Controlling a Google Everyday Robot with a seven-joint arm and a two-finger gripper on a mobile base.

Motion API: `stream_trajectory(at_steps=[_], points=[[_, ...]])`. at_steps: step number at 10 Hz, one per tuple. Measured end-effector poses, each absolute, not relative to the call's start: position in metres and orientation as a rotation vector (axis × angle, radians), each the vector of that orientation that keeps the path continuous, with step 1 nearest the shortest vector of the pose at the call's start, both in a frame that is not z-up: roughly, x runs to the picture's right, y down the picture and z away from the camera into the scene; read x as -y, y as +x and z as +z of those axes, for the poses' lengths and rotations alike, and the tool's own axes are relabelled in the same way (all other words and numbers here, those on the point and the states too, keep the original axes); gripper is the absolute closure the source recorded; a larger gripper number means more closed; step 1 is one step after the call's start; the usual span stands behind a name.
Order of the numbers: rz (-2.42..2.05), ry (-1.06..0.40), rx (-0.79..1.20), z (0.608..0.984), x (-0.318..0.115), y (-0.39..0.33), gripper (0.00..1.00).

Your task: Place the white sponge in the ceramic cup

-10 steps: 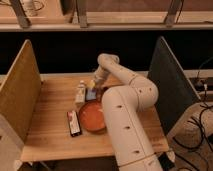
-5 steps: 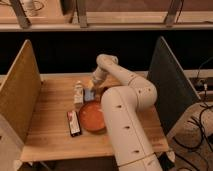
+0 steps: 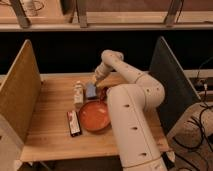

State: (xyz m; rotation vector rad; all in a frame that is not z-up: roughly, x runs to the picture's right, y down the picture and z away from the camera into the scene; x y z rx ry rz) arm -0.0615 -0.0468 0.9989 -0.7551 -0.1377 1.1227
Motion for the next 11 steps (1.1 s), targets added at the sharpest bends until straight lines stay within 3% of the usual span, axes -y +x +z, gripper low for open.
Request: stream_trajectory(at_steps=[2, 7, 11], points=[[1.143, -0.722, 0.166, 0.992, 0.06, -0.052, 1.0], [1.147, -0.458, 0.226, 0.963, 0.137, 0.007, 1.0], [1.11, -0.305, 0.295, 0.913, 0.17, 0.03, 1.0]])
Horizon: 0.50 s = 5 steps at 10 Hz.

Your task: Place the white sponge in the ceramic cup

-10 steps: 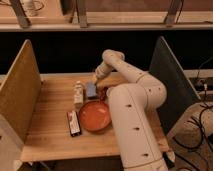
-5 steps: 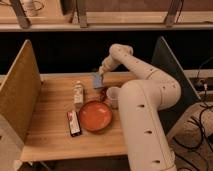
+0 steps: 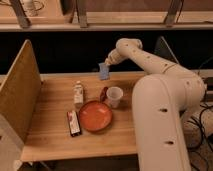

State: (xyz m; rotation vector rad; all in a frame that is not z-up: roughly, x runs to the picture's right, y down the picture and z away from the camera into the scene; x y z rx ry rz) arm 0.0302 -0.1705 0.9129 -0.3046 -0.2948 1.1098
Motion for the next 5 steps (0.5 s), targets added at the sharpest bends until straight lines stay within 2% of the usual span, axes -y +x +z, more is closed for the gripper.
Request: stream_trajectory(at_steps=[5], points=[[1.047, -0.176, 0.352, 0.843, 0.178, 0.043, 1.0]])
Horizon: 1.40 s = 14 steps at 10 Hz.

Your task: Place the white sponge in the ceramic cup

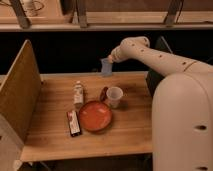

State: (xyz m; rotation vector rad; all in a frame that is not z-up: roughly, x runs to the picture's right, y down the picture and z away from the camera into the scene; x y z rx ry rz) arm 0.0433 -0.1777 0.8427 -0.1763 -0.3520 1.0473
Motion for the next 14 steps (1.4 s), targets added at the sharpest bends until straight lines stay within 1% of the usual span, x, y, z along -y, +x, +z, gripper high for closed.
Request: stream_trajectory(at_steps=[1, 3, 5, 7, 10, 14], points=[[1.043, -0.173, 0.354, 0.837, 0.174, 0.043, 1.0], [1.04, -0.191, 0.324, 0.823, 0.146, 0.046, 1.0], [1.065, -0.214, 0.266, 0.819, 0.117, 0.061, 1.0], [1.108, -0.231, 0.216, 0.82, 0.097, 0.078, 1.0], [1.147, -0.236, 0.192, 0.819, 0.089, 0.087, 1.0], [1.145, -0.284, 0.222, 0.825, 0.079, 0.063, 1.0]])
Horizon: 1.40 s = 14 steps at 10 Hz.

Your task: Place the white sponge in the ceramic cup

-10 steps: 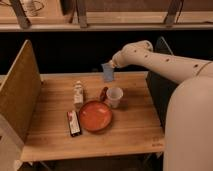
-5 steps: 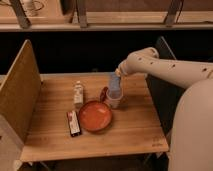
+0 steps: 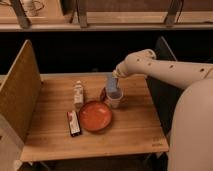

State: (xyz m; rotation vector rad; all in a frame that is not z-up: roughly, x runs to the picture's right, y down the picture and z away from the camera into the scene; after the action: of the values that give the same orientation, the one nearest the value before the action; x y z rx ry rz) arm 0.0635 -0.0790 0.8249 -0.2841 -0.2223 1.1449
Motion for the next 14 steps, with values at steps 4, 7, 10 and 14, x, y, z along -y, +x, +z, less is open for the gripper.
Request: stream_trajectory(at_steps=[4, 7, 10, 14], points=[[1.159, -0.285, 0.222, 0.829, 0.079, 0.07, 1.0], [1.177, -0.27, 0.212, 0.831, 0.083, 0.078, 1.0], [1.18, -0.267, 0.206, 0.832, 0.084, 0.08, 0.98], [1.18, -0.266, 0.205, 0.831, 0.084, 0.08, 0.62]])
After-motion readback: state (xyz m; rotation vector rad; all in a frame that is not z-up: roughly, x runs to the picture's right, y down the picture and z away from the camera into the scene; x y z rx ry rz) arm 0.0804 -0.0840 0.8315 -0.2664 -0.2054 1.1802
